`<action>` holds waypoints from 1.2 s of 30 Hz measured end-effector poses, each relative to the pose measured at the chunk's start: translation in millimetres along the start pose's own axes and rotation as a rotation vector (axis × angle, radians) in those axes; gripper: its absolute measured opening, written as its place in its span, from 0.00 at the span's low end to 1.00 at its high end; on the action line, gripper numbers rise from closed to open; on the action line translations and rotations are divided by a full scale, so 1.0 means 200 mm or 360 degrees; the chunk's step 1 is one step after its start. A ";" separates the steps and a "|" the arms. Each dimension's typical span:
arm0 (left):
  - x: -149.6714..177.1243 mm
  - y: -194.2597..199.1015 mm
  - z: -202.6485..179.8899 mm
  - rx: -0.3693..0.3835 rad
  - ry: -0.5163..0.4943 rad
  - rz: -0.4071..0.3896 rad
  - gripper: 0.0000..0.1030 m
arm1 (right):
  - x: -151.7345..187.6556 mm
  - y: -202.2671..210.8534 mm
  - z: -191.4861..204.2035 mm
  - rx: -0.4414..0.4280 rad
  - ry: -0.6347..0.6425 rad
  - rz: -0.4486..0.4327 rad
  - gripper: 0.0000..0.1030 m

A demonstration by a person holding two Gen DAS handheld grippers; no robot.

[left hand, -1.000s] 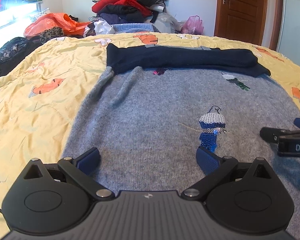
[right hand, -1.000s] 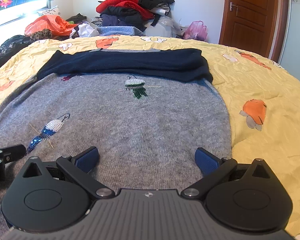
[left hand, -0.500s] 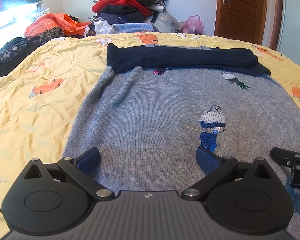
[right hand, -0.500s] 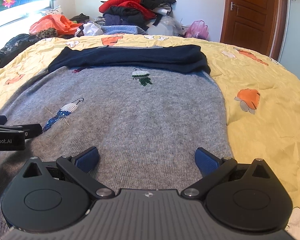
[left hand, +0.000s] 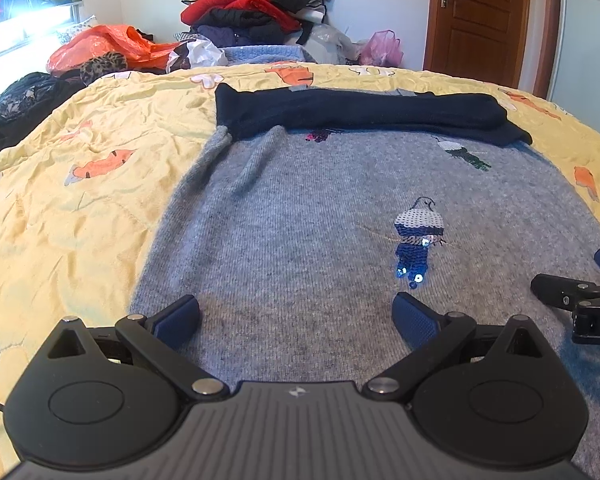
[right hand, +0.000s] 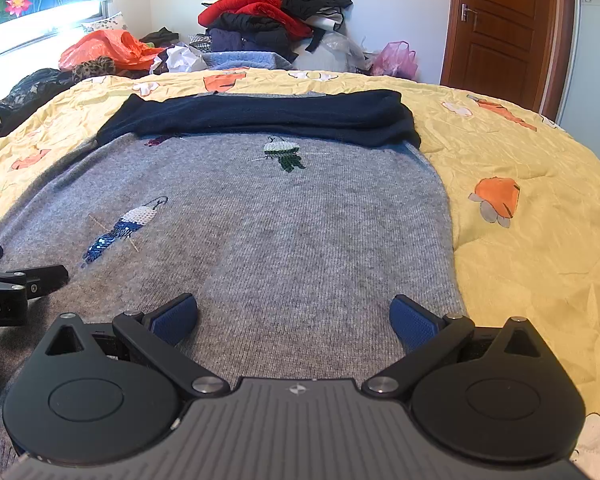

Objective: Fold small clothes

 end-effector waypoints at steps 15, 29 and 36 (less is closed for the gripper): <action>0.01 0.03 0.00 -0.0025 -0.0023 0.0018 1.00 | 0.15 0.18 0.08 0.0025 0.0005 0.0009 1.00; 0.17 0.23 0.01 0.0063 -0.0120 0.0046 1.00 | 0.22 0.27 0.11 -0.0007 0.0041 0.0024 1.00; 0.23 0.31 0.07 0.0072 -0.0163 0.0039 1.00 | 0.32 0.39 0.11 -0.0074 0.0103 0.0041 1.00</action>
Point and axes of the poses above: each gripper's, at about its wrist camera, not at the fingertips, and y roughly against the way its jaws point, z to its left, x to its underside, the point moved 7 cm from there along -y, roughly the way its jaws point, and after that the axes turned 12 degrees about -x, right-handed, at the moved point
